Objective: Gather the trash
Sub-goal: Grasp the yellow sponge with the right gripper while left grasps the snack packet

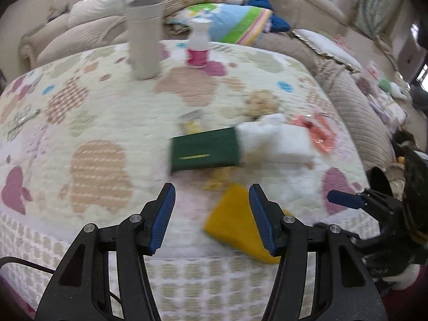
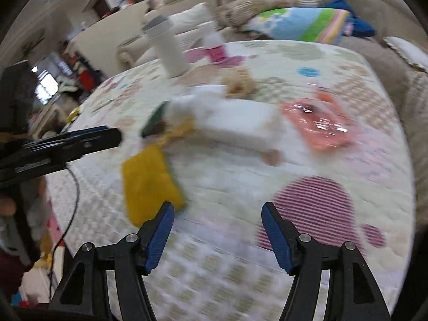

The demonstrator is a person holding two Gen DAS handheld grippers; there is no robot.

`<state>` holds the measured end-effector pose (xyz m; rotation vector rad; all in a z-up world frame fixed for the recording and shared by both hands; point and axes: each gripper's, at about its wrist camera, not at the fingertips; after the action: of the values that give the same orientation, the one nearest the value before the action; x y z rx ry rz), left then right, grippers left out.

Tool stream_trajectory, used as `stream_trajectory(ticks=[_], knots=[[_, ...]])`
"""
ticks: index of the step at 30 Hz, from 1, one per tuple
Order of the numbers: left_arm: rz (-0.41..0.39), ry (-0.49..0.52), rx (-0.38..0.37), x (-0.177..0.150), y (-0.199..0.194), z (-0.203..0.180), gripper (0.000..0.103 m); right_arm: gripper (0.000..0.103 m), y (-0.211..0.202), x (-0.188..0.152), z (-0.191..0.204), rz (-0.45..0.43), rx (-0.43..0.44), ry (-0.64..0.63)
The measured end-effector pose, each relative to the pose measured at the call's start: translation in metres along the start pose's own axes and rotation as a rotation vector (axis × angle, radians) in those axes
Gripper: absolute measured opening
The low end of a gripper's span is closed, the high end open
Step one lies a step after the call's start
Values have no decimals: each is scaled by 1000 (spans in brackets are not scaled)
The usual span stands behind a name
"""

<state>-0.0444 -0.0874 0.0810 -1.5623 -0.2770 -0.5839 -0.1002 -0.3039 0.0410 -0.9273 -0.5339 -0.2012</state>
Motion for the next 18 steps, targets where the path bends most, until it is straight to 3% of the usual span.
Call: stream_trajectory(ticks=[3, 10, 15, 18], knots=[[7, -17, 16, -1, 6, 16, 56, 73, 20, 9, 19, 33, 41, -50], [14, -14, -28, 3, 17, 35, 56, 75, 68, 20, 52, 133, 72, -163], [35, -52, -64, 18, 30, 43, 56, 77, 95, 18, 63, 176, -1, -236], [46, -84, -83, 30, 41, 43, 56, 65, 95, 16, 59, 142, -39, -237]])
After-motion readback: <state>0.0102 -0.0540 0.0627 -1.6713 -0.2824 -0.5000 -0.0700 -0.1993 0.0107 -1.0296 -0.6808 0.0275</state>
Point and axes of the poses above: each gripper's, at about its wrist camera, not at the fingertips, and y roughly the way its jaws point, z to its left, x to its top, and after that the axes turned 12 degrees about x, right-handed
